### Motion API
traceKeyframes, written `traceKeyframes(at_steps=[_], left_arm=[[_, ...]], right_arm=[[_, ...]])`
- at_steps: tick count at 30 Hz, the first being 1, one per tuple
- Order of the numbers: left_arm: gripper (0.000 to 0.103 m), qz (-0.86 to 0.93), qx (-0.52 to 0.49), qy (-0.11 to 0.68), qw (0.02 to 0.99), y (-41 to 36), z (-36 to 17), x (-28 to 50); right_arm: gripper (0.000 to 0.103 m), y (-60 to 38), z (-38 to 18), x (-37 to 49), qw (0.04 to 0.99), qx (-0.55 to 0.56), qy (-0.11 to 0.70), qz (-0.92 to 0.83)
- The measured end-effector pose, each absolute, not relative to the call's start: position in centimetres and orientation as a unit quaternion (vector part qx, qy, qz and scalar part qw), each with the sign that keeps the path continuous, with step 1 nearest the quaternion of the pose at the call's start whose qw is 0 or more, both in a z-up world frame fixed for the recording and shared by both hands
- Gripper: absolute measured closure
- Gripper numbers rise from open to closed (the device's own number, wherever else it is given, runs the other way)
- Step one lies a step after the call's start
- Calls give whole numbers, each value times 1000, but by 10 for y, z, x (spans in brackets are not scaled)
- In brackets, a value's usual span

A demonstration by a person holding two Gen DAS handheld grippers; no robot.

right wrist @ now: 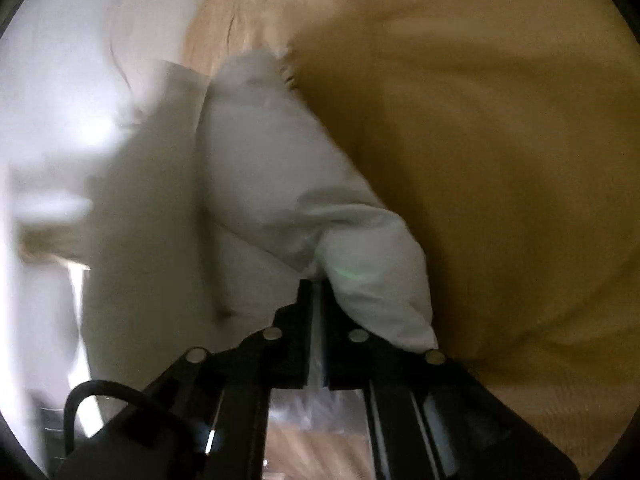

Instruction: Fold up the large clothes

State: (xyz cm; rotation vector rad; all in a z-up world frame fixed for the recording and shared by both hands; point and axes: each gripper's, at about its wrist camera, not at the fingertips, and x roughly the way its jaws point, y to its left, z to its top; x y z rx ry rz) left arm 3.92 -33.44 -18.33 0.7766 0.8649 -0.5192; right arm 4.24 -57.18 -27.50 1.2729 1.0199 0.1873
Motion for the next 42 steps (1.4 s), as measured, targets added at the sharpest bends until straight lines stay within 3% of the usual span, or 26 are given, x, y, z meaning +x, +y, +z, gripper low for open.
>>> traceKeyframes(at_steps=[1, 4, 6, 8, 12, 15, 16, 17, 22, 25, 28, 32, 34, 37, 41, 42], left_arm=[[52, -245, 382, 392, 800, -341, -199, 32], [52, -249, 412, 358, 800, -350, -227, 19], [50, -266, 392, 373, 798, -345, -226, 24], [45, -299, 361, 394, 791, -332, -219, 34], [39, -337, 339, 408, 778, -315, -213, 44], [38, -340, 346, 400, 778, -306, -215, 48], [38, -339, 347, 398, 778, -307, -214, 47], [38, -342, 343, 403, 777, -303, -211, 48], [38, -408, 184, 469, 761, -250, -153, 75], [36, -413, 94, 446, 789, -207, -110, 101], [24, -324, 91, 397, 854, -175, -84, 146], [26, -184, 111, 416, 884, -139, -125, 205], [35, -212, 86, 475, 849, -126, -163, 231], [37, -251, 77, 492, 830, -134, -185, 233], [37, -279, 157, 468, 824, -157, -190, 214], [37, -283, 157, 468, 822, -160, -193, 215]], right_arm=[[101, -588, -268, 29, 699, 554, 445, 77], [88, -608, -234, 1, 764, 479, 431, 11], [44, -609, -217, -13, 793, 442, 418, -29], [25, -621, -203, -26, 816, 411, 404, -41], [21, -609, -183, -22, 821, 402, 404, 41], [22, -597, -196, -5, 812, 353, 462, 54], [31, -594, -203, 10, 806, 348, 475, 62], [64, -593, -215, 17, 799, 340, 493, 56], [71, -624, -262, 14, 750, 429, 501, 57], [71, -634, -268, -3, 749, 436, 496, 54], [71, -632, -265, -9, 755, 420, 501, 45], [71, -622, -262, -6, 757, 412, 506, 35], [71, -620, -263, 4, 757, 412, 506, 33], [69, -600, -248, 18, 763, 406, 503, 25], [59, -587, -177, 7, 816, 341, 467, -5], [44, -583, -157, 12, 830, 324, 454, -5]])
